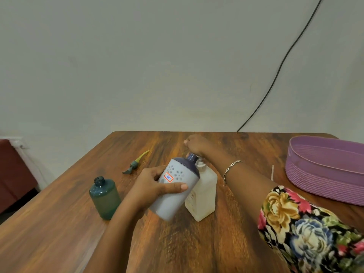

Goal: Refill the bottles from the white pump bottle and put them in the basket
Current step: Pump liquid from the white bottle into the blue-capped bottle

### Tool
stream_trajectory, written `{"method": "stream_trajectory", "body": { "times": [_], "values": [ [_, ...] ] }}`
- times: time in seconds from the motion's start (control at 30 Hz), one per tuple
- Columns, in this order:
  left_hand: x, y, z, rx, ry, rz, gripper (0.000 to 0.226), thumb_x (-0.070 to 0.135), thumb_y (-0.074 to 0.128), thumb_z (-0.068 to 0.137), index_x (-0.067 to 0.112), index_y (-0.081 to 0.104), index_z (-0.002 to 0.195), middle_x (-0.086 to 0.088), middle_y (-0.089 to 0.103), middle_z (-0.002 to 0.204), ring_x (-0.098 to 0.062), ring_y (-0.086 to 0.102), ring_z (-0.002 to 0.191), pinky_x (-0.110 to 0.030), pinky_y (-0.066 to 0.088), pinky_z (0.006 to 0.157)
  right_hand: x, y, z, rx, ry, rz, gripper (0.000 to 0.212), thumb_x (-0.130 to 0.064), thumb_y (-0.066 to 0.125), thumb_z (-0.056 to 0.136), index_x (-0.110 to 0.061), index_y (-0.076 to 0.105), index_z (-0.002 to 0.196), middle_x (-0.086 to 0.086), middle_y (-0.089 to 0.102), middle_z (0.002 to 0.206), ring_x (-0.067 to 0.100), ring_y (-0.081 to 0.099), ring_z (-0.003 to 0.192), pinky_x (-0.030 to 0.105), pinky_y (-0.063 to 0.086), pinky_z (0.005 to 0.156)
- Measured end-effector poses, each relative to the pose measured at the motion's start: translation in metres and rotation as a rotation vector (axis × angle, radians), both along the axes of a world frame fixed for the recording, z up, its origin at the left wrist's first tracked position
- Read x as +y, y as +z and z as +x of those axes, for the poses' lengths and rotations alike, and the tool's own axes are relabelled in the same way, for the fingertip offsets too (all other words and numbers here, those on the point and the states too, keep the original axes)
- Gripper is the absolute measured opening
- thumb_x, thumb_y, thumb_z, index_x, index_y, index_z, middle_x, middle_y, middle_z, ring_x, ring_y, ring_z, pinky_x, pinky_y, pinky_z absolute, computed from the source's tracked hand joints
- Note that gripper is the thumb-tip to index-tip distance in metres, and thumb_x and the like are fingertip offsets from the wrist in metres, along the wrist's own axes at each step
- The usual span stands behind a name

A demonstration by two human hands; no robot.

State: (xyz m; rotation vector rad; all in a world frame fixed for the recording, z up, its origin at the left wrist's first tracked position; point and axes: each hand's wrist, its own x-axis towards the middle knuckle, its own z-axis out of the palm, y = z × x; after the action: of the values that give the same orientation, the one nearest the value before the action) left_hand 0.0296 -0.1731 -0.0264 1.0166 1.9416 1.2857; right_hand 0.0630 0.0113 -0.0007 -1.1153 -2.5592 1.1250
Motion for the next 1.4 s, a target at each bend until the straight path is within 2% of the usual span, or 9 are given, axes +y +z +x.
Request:
{"method": "stream_trajectory", "body": {
  "times": [0.1,0.17,0.23,0.47,0.7,0.93,1.1,1.3,1.4],
  "values": [
    [-0.001,0.007,0.000,0.008,0.005,0.032,0.037,0.028,0.079,0.060,0.013,0.070,0.092,-0.001,0.073,0.079,-0.015,0.069,0.071,-0.024,0.054,0.058,0.001,0.010,0.000,0.064,0.024,-0.068,0.039,-0.024,0.035,0.102,0.006,0.048,0.123,0.025,0.060,0.118,0.029,0.060,0.084,0.029,0.041,0.065],
    [-0.002,0.014,0.001,0.008,0.015,0.054,0.030,0.023,0.080,0.063,0.012,0.071,0.089,0.001,0.073,0.075,-0.013,0.069,0.066,-0.021,0.052,0.054,0.000,0.019,-0.002,0.084,0.045,-0.054,0.040,-0.022,0.033,0.103,0.008,0.046,0.127,0.025,0.057,0.124,0.034,0.056,0.111,0.029,0.037,0.075],
    [-0.002,0.019,0.001,-0.003,0.020,0.058,0.030,0.023,0.081,0.061,0.012,0.072,0.086,-0.001,0.073,0.074,-0.013,0.069,0.064,-0.022,0.052,0.053,-0.002,0.025,-0.002,0.080,0.037,-0.034,0.041,-0.021,0.031,0.103,0.007,0.046,0.129,0.024,0.055,0.128,0.034,0.052,0.119,0.028,0.040,0.075],
    [-0.001,0.011,0.000,-0.015,0.010,-0.030,0.045,0.035,0.077,0.053,0.014,0.070,0.092,0.000,0.073,0.079,-0.013,0.070,0.069,-0.026,0.056,0.062,-0.005,0.008,0.003,-0.037,-0.026,-0.032,0.035,-0.009,0.041,0.097,0.007,0.049,0.127,0.024,0.050,0.132,0.038,0.047,0.123,0.041,0.040,0.099],
    [0.001,0.016,0.003,-0.022,0.002,-0.012,0.036,0.027,0.080,0.060,0.012,0.071,0.092,-0.002,0.073,0.078,-0.014,0.069,0.068,-0.025,0.055,0.059,0.000,0.012,0.003,0.046,-0.009,-0.019,0.035,-0.021,0.036,0.101,0.006,0.054,0.117,0.023,0.055,0.126,0.036,0.055,0.114,0.033,0.043,0.086],
    [-0.003,0.018,0.005,-0.023,0.033,-0.019,0.028,0.022,0.081,0.063,0.010,0.072,0.086,0.000,0.072,0.071,-0.009,0.067,0.061,-0.020,0.051,0.052,-0.001,0.010,-0.001,-0.031,-0.010,0.075,0.034,-0.011,0.036,0.100,0.005,0.053,0.125,0.021,0.055,0.127,0.035,0.054,0.116,0.035,0.044,0.093],
    [-0.003,0.015,0.001,-0.009,0.053,-0.063,0.032,0.025,0.079,0.065,0.010,0.070,0.092,-0.002,0.072,0.079,-0.007,0.067,0.062,-0.018,0.052,0.053,0.000,0.001,-0.007,-0.110,0.027,0.121,0.026,-0.009,0.039,0.098,0.003,0.063,0.099,0.021,0.061,0.117,0.024,0.054,0.083,0.028,0.041,0.071],
    [-0.002,0.023,0.006,-0.024,0.038,-0.045,0.025,0.022,0.080,0.067,0.013,0.071,0.089,0.000,0.073,0.073,-0.010,0.068,0.062,-0.020,0.053,0.052,-0.001,0.013,-0.002,0.036,0.014,0.063,0.038,-0.021,0.036,0.101,0.004,0.048,0.128,0.022,0.055,0.127,0.033,0.053,0.117,0.034,0.041,0.095],
    [-0.004,0.028,0.005,-0.014,0.033,-0.025,0.022,0.020,0.080,0.068,0.013,0.072,0.086,-0.002,0.073,0.074,-0.011,0.068,0.061,-0.021,0.054,0.053,-0.003,0.018,-0.002,0.001,0.049,0.103,0.042,-0.025,0.034,0.102,0.004,0.047,0.130,0.020,0.051,0.133,0.029,0.052,0.115,0.031,0.038,0.093]
  ]
}}
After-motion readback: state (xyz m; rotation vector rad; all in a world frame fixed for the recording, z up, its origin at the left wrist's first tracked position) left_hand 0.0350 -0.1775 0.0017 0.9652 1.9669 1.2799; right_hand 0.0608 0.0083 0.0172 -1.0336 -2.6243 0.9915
